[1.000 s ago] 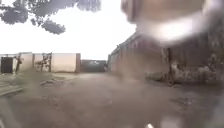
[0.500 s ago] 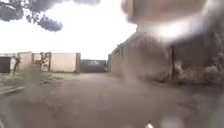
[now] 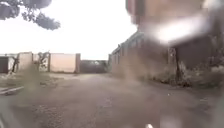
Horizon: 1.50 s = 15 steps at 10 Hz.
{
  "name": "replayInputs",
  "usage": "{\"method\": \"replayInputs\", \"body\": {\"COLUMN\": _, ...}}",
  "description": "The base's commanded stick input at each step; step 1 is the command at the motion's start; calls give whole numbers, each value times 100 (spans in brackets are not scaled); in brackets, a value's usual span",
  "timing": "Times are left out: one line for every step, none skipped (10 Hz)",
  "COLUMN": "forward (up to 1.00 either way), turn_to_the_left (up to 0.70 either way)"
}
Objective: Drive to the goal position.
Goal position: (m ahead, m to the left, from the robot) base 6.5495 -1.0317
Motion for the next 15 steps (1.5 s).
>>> {"method": "replayInputs", "body": {"forward": 50, "turn_to_the_left": 52}}
{"method": "replayInputs", "body": {"forward": 50, "turn_to_the_left": 52}}
{"method": "replayInputs", "body": {"forward": 50, "turn_to_the_left": 49}}
{"method": "replayInputs", "body": {"forward": 50, "turn_to_the_left": 19}}
{"method": "replayInputs", "body": {"forward": 50, "turn_to_the_left": 2}}
{"method": "replayInputs", "body": {"forward": 50, "turn_to_the_left": 2}}
{"method": "replayInputs", "body": {"forward": 50, "turn_to_the_left": 2}}
{"method": "replayInputs", "body": {"forward": 50, "turn_to_the_left": 2}}
{"method": "replayInputs", "body": {"forward": 50, "turn_to_the_left": 2}}
{"method": "replayInputs", "body": {"forward": 50, "turn_to_the_left": 2}}
{"method": "replayInputs", "body": {"forward": 50, "turn_to_the_left": 2}}
{"method": "replayInputs", "body": {"forward": 50, "turn_to_the_left": 2}}
{"method": "replayInputs", "body": {"forward": 50, "turn_to_the_left": 2}}
{"method": "replayInputs", "body": {"forward": 50, "turn_to_the_left": 2}}
{"method": "replayInputs", "body": {"forward": 50, "turn_to_the_left": 2}}
